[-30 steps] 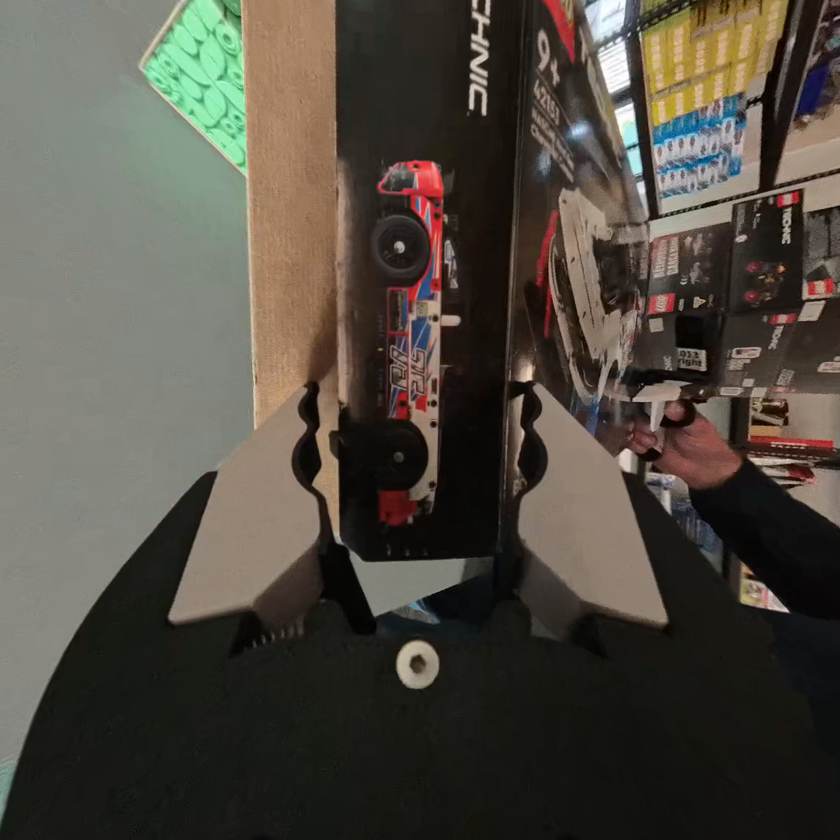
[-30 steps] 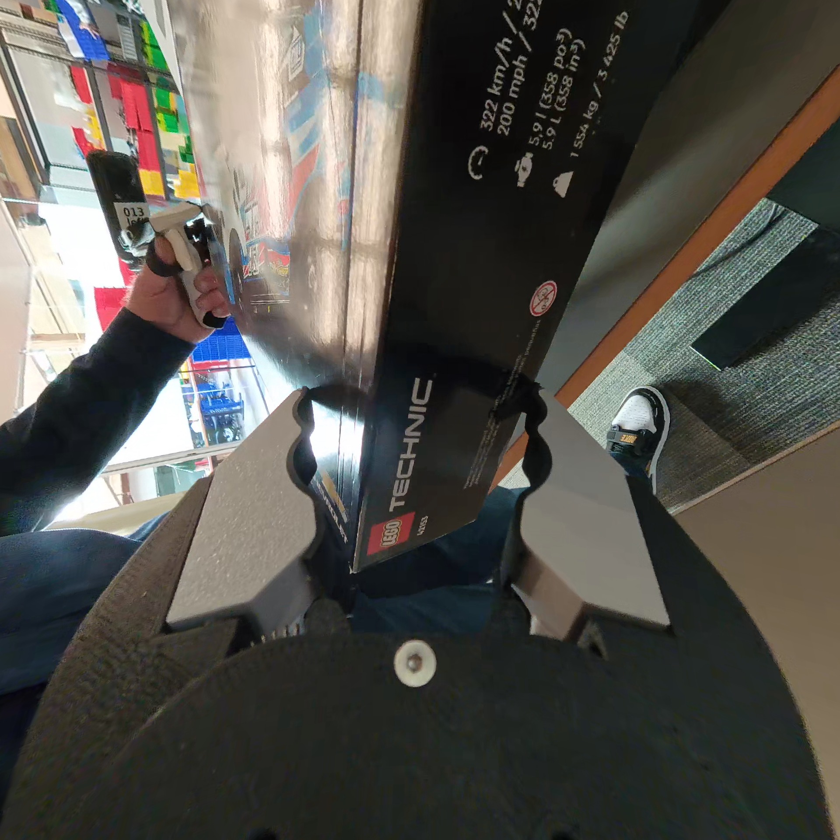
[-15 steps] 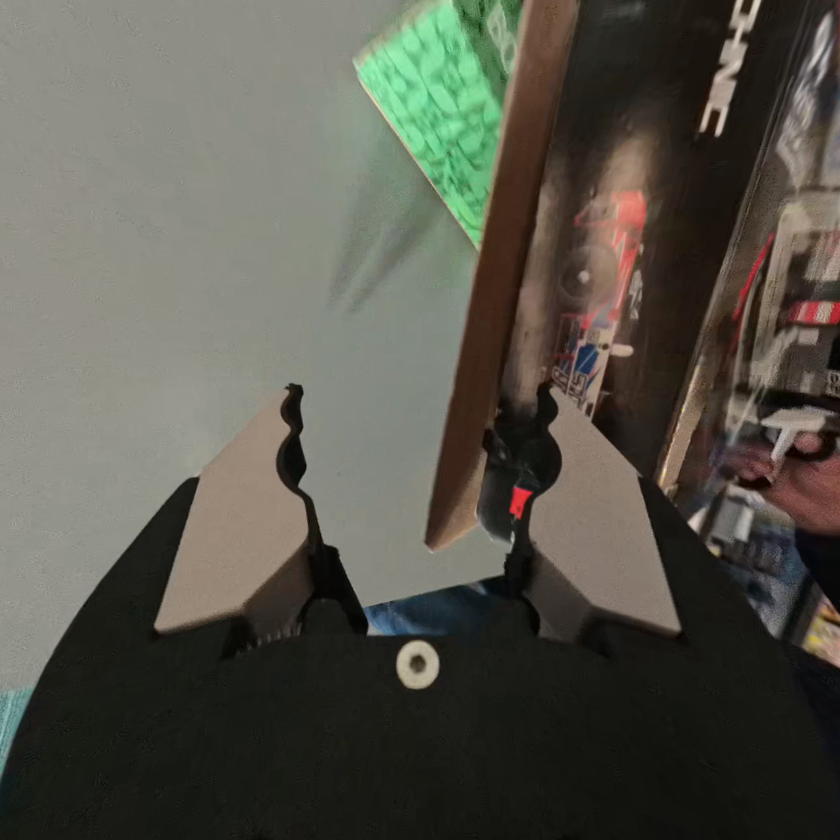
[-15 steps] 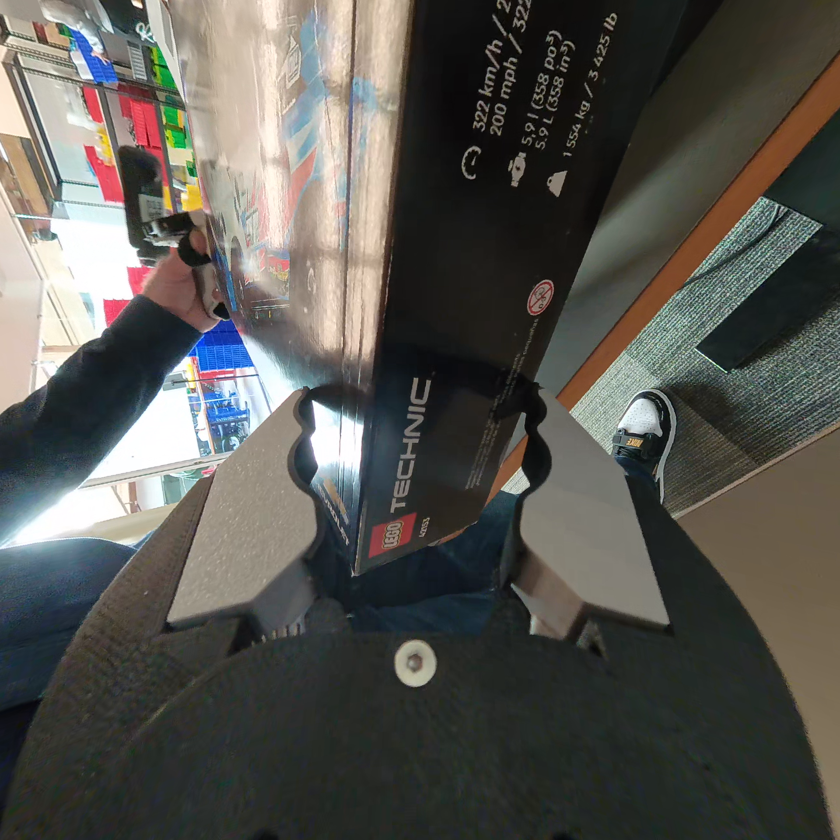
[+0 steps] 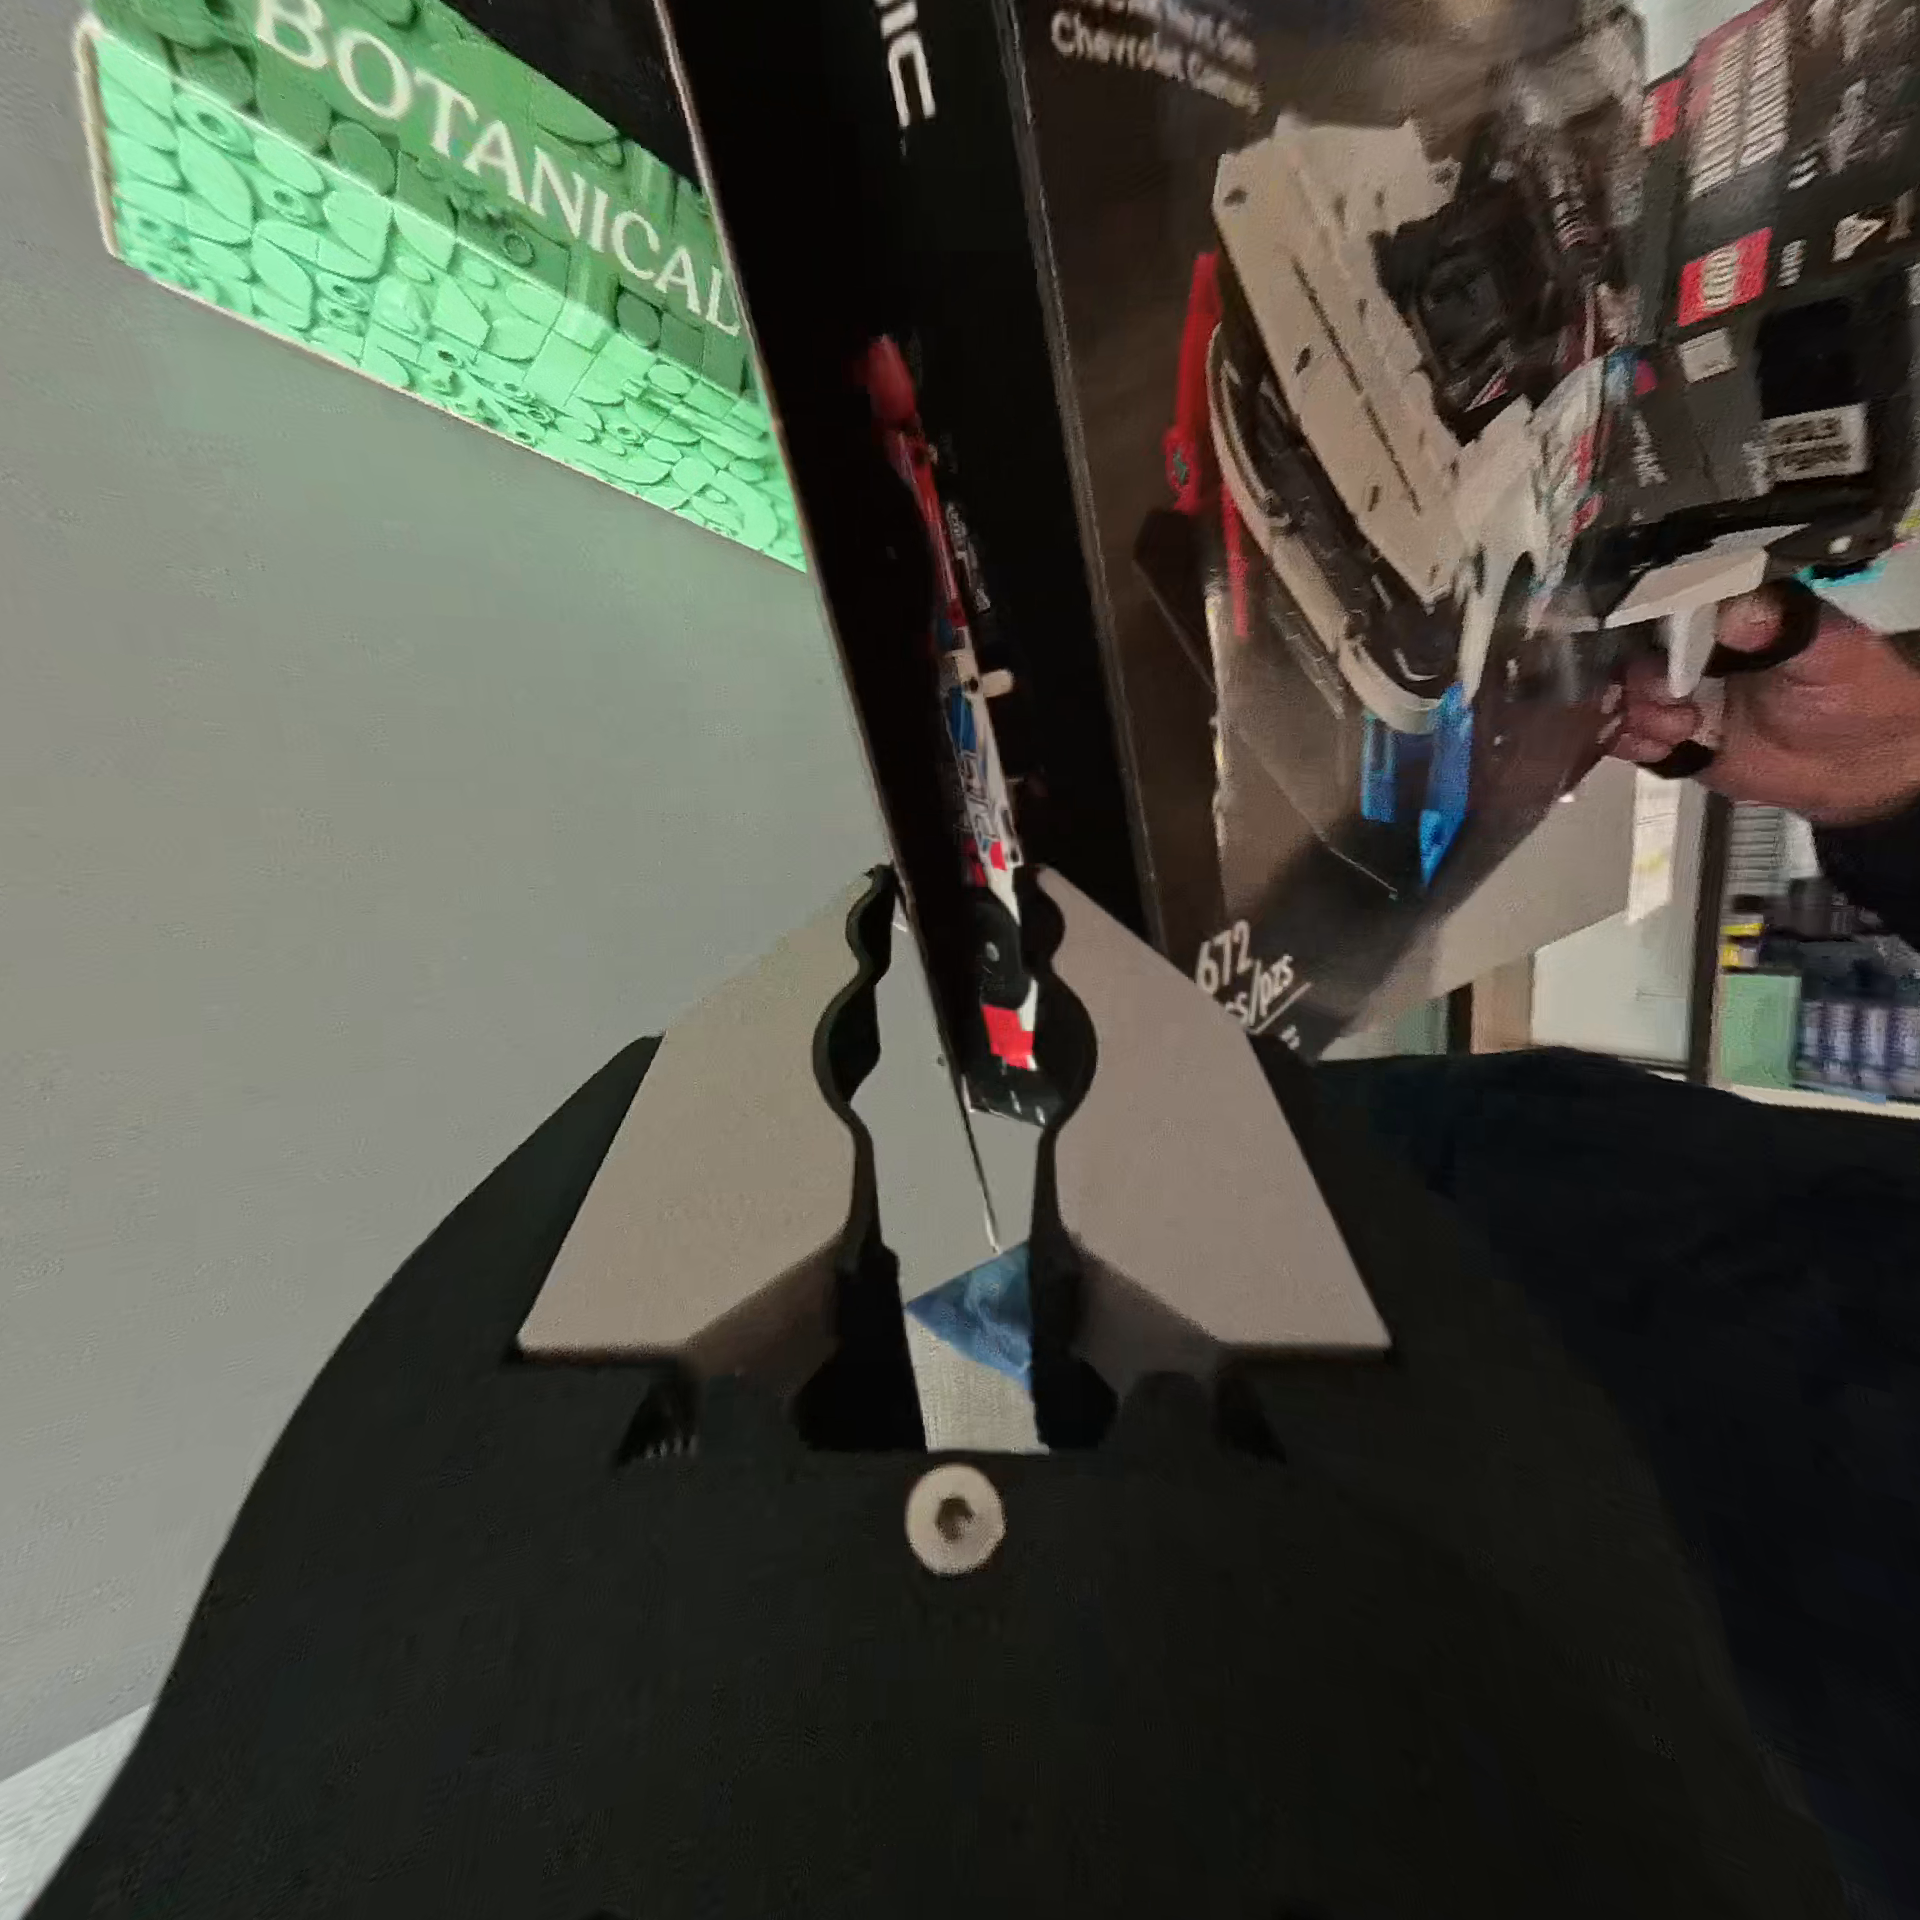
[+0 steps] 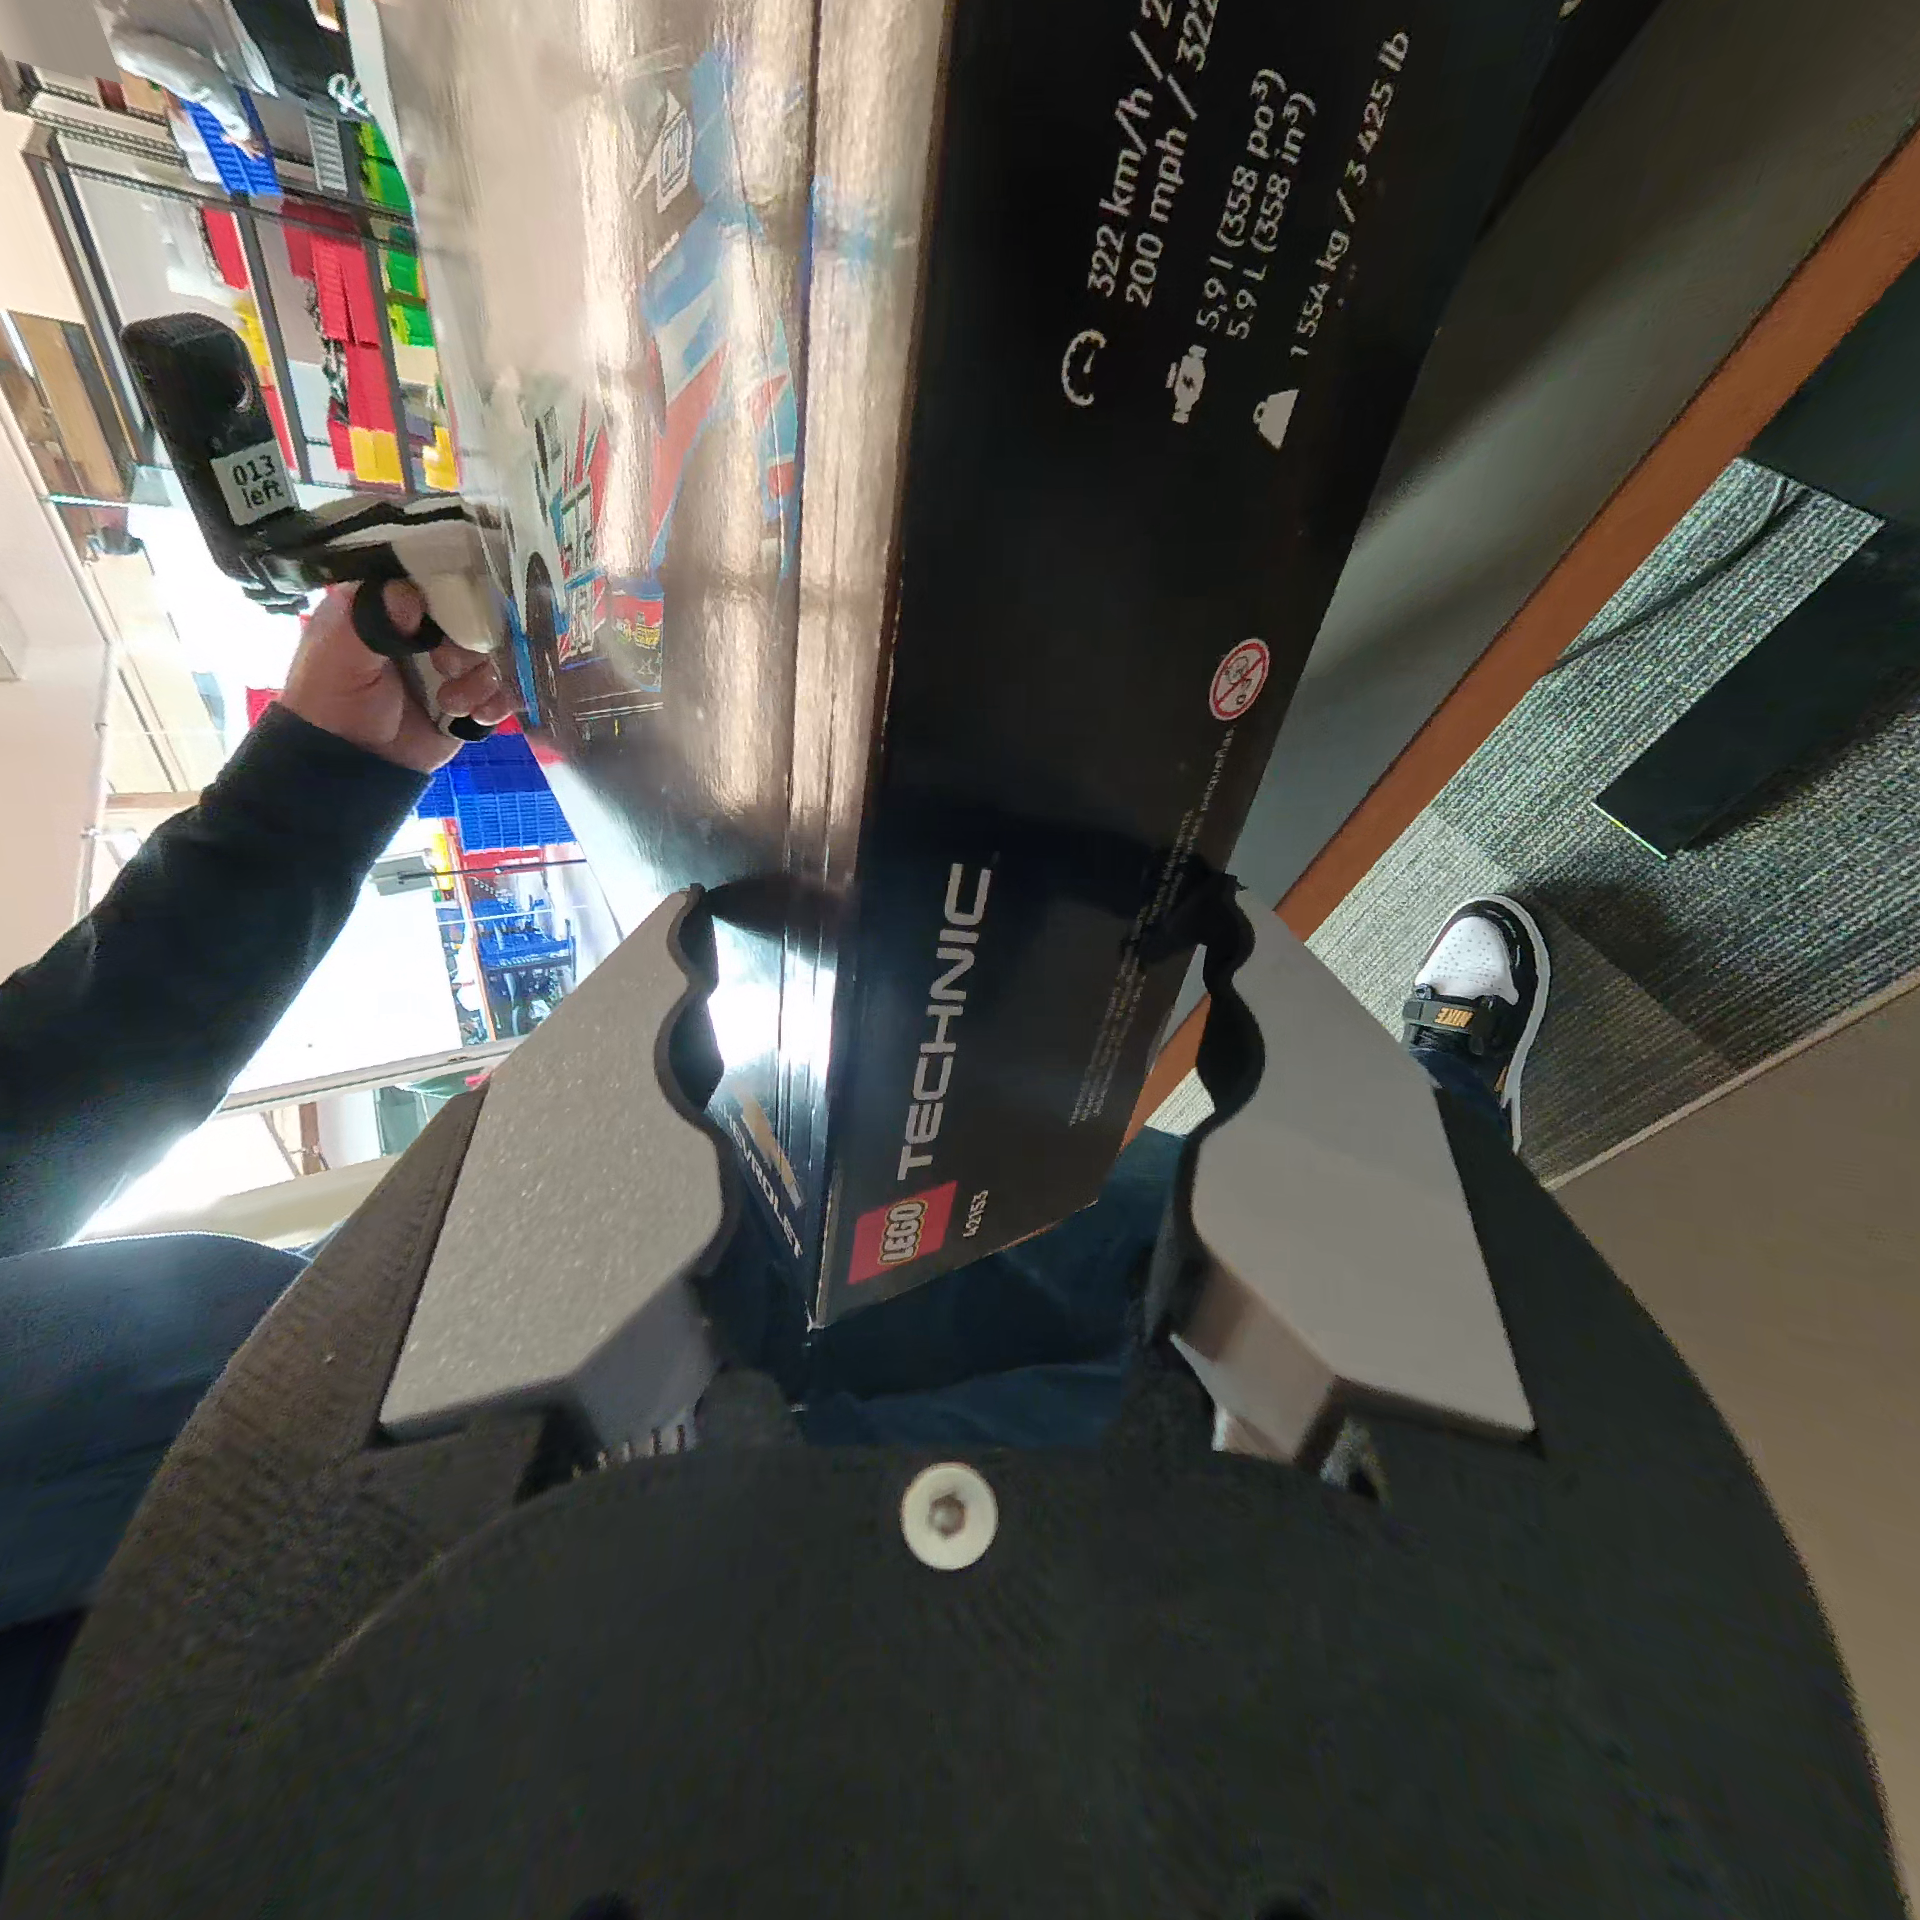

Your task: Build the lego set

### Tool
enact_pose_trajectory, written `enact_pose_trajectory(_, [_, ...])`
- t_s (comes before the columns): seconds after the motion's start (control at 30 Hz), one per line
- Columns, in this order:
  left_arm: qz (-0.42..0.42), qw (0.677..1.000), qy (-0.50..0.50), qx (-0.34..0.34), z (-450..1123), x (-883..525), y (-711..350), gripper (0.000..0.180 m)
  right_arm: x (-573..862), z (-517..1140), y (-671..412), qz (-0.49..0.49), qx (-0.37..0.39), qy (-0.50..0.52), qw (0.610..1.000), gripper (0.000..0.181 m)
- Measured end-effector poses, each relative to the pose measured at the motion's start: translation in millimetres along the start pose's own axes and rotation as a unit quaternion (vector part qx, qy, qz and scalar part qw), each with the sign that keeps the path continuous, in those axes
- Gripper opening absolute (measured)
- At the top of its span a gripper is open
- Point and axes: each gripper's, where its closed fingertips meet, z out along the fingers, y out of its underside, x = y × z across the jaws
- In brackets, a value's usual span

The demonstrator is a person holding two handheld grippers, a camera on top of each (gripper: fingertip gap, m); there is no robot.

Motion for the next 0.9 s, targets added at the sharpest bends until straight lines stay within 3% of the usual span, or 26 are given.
enact_pose_trajectory(0.07, [-0.044,0.995,0.086,0.02,-11.6,13.4,-1.5,0.028,0.3,-0.3,-0.9,0.0,0.0,0.0,1.0,0.094])
enact_pose_trajectory(0.1, [-0.078,0.984,0.153,0.036,-17.8,24.0,-4.1,0.048,0.4,-0.6,-1.2,0.0,0.0,-0.003,1.0,0.094])
enact_pose_trajectory(0.13, [-0.125,0.965,0.224,0.046,-24.6,35.2,-7.3,0.082,0.2,-0.8,-1.3,0.001,-0.001,-0.006,1.0,0.093])
enact_pose_trajectory(0.17, [-0.158,0.952,0.258,0.049,-28.5,38.0,-7.8,0.088,0.0,-0.9,-1.4,0.001,-0.002,-0.006,1.0,0.093])
enact_pose_trajectory(0.27, [-0.145,0.954,0.263,0.017,-14.6,46.1,4.5,0.083,-0.1,-0.4,-2.0,0.0,-0.003,-0.004,1.0,0.093])
enact_pose_trajectory(0.3, [-0.139,0.958,0.249,0.017,-6.3,47.4,3.7,0.097,0.2,-0.2,-2.4,0.002,-0.002,-0.005,1.0,0.093])
enact_pose_trajectory(0.37, [-0.13,0.969,0.21,0.01,7.7,41.8,5.2,0.1,0.5,0.1,-2.7,0.004,-0.001,-0.008,1.0,0.093])
enact_pose_trajectory(0.5, [-0.155,0.972,0.177,-0.002,22.4,25.6,10.4,0.08,2.3,-0.9,-7.3,0.01,0.007,-0.009,1.0,0.093])
enact_pose_trajectory(0.63, [-0.177,0.962,0.198,-0.057,46.1,37.9,28.8,0.1,3.8,1.3,-11.6,0.009,0.018,-0.013,1.0,0.094])
enact_pose_trajectory(0.7, [-0.132,0.972,0.166,-0.097,59.3,46.6,41.2,0.118,3.2,1.5,-15.1,0.001,0.033,-0.011,0.999,0.095])
enact_pose_trajectory(0.8, [-0.136,0.973,0.153,-0.11,58.6,46.5,41.7,0.111,4.1,1.5,-17.7,0.015,0.036,-0.018,0.999,0.095])
enact_pose_trajectory(0.9, [-0.058,0.98,0.087,-0.172,59.5,51.1,54.6,0.122,2.0,4.5,-12.5,-0.026,0.016,0.013,0.999,0.103])
